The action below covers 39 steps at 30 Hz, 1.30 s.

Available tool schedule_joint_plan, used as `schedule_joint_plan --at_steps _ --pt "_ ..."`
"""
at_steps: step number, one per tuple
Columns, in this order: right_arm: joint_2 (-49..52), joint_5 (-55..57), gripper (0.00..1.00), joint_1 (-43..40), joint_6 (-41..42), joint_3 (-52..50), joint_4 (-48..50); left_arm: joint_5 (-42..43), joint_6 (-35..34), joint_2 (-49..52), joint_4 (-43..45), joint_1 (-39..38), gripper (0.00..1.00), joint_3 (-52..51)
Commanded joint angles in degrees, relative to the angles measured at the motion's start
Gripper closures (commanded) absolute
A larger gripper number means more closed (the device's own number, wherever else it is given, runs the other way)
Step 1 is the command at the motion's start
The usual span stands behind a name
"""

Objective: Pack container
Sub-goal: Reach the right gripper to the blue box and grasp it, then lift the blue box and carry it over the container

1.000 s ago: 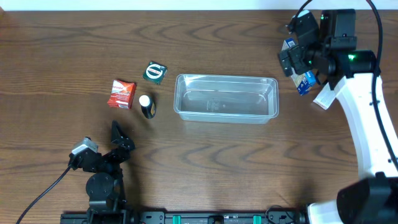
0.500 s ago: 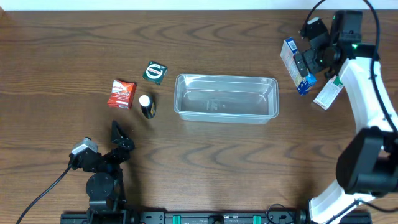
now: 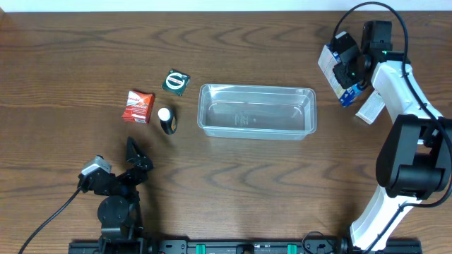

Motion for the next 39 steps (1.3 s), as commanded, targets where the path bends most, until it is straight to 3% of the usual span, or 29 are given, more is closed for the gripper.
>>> schedule_joint_plan --at_steps 1,7,22,26,33,39 --pt "0.3 -0.5 0.83 -0.4 0.1 1.1 1.1 -0.3 0.7 -0.3 -0.6 -0.1 0.02 -1.7" --pt "-0.3 0.5 0.98 -0.4 0.2 1.2 1.4 -0.3 0.7 -0.3 -0.6 -0.1 0.02 -1.7" --pt "-22.7 -0.8 0.99 8.2 0.2 1.2 0.9 -0.3 0.7 -0.3 -0.6 -0.1 0.02 -1.7" --pt "-28.5 -6.1 0.99 13.5 -8.2 1.2 -4.2 -0.3 0.7 -0.3 -0.6 -0.1 0.02 -1.7" --pt "-31.0 -9.4 0.99 21.1 -31.2 1.2 -20.7 -0.3 0.7 -0.3 -0.6 -0.1 0.02 -1.7" --pt "-28.6 -10.5 0.99 21.8 -30.3 1.1 -25.9 -0.3 0.7 -0.3 -0.6 -0.1 0.02 -1.7"
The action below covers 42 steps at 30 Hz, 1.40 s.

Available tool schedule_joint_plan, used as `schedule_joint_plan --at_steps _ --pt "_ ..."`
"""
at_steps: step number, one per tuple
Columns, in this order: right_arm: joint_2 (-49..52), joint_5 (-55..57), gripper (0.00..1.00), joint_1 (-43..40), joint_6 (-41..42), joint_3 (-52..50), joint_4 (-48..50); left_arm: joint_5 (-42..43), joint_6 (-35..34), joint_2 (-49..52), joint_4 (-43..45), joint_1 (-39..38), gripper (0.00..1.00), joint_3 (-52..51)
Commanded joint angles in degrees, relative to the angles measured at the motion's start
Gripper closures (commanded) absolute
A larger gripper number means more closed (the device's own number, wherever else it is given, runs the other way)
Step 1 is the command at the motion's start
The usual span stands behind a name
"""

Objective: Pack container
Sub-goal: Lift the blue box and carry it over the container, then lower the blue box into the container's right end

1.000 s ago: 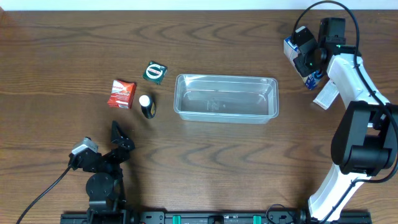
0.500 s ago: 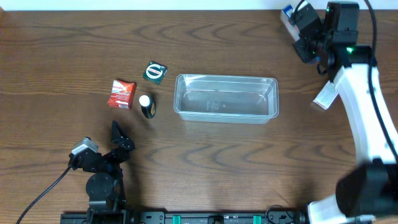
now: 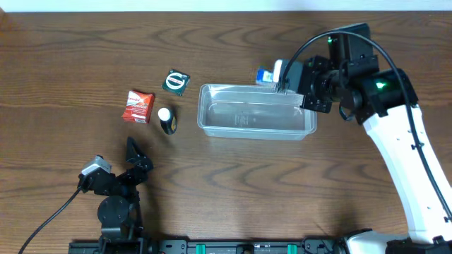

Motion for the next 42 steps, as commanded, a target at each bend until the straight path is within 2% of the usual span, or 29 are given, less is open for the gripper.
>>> schedule_joint_plan --at_steps 1,6,13,22,42 --pt "1.4 -2.6 0.99 0.5 -2.6 0.1 -0.6 -0.3 0.7 -0.3 -0.6 -0.1 0.02 -1.7" --pt "2.0 -6.4 0.99 1.5 -3.3 -1.0 -0.5 -0.3 0.7 -0.3 -0.6 -0.1 0.02 -1.7" --pt "2.5 -6.1 0.99 3.8 -9.2 -6.8 2.3 -0.3 0.7 -0.3 -0.6 -0.1 0.02 -1.7" --pt "2.6 -4.7 0.99 3.8 -8.0 -16.7 15.1 -0.3 0.7 -0.3 -0.6 -0.1 0.02 -1.7" --pt "2.6 -2.9 0.99 3.8 -8.0 -32.1 33.9 -0.3 0.7 -0.3 -0.6 -0.1 0.02 -1.7"
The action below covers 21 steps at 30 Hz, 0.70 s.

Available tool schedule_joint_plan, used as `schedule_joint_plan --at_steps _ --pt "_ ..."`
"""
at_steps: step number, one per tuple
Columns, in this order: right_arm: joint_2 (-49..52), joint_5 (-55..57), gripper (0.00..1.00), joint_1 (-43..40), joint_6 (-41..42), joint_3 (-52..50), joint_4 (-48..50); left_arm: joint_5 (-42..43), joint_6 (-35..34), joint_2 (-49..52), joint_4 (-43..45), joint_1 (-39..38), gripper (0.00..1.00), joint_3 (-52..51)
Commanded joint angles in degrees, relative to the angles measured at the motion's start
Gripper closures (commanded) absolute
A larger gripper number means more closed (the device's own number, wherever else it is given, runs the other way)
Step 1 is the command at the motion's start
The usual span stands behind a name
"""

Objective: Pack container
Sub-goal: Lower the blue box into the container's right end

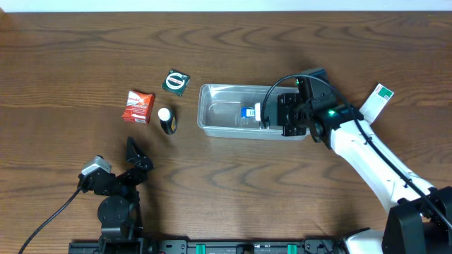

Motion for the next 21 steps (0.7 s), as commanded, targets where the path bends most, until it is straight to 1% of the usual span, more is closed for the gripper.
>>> schedule_joint_plan --at_steps 1,8,21 --pt "0.3 0.2 0.99 0.3 -0.2 -1.8 2.0 -0.3 0.7 -0.3 -0.6 -0.1 0.02 -1.7" --pt "0.3 0.2 0.99 0.3 -0.2 -4.3 5.8 -0.3 0.7 -0.3 -0.6 -0.1 0.02 -1.7" --pt "0.3 2.2 0.99 0.2 -0.3 -4.3 5.9 -0.3 0.7 -0.3 -0.6 -0.1 0.02 -1.7"
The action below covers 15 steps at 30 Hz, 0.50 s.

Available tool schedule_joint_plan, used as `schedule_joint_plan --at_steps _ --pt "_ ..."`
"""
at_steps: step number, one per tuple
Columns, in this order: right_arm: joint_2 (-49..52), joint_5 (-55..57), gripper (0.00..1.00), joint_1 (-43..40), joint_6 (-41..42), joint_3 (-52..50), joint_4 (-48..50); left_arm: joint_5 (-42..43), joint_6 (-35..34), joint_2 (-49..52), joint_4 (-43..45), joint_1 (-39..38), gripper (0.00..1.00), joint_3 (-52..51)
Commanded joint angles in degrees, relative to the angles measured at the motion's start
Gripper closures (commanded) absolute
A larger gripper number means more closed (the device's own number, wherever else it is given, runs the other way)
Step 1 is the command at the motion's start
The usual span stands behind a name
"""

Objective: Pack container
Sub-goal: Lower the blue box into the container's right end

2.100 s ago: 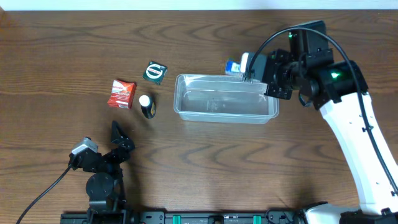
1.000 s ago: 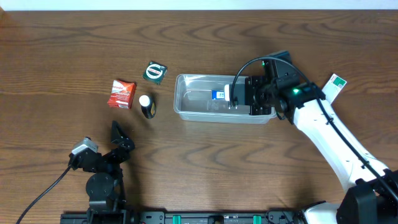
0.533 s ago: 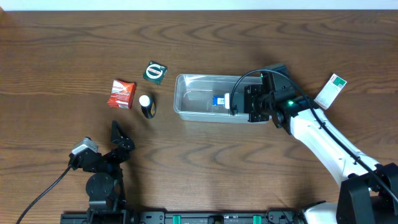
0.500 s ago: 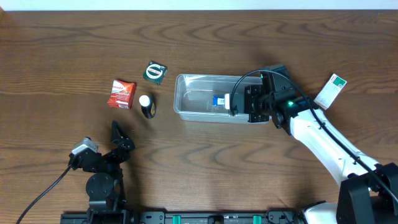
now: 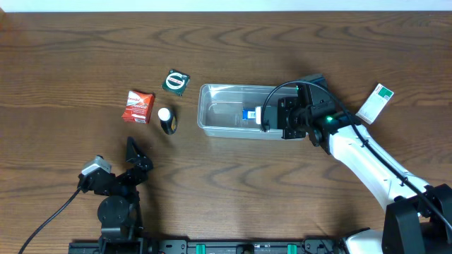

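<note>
A clear plastic container (image 5: 224, 124) lies at the middle of the table. My right gripper (image 5: 264, 116) is down inside its right half, shut on a blue and white packet (image 5: 249, 113) that sits low in the container, standing on edge. Left of the container lie a red packet (image 5: 138, 106), a green packet with a round logo (image 5: 176, 82) and a small black bottle with a white cap (image 5: 166, 120). My left gripper (image 5: 137, 154) rests folded near the front left edge, away from everything, its fingers spread with nothing between them.
A white and green box (image 5: 374, 103) lies on the table to the right of the container, beyond my right arm. The rest is bare wooden tabletop.
My right gripper has shifted very slightly inside the container with the packet still at its tips. Nothing else has moved.
My right gripper first held the blue and white packet at the far right of the table. Then it was with the packet over the container's back right rim. Later it was down inside the container, where it remains. The white and green box became visible once the arm had left.
</note>
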Motion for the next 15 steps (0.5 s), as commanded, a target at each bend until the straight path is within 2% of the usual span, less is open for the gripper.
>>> schedule_joint_plan --at_steps 1,15 --pt "0.3 0.8 0.99 0.2 -0.3 -0.3 0.3 -0.3 0.7 -0.3 -0.6 -0.1 0.02 -1.7" --pt "2.4 0.9 0.99 0.2 -0.7 -0.3 0.3 -0.3 0.7 -0.3 -0.6 -0.1 0.02 -1.7"
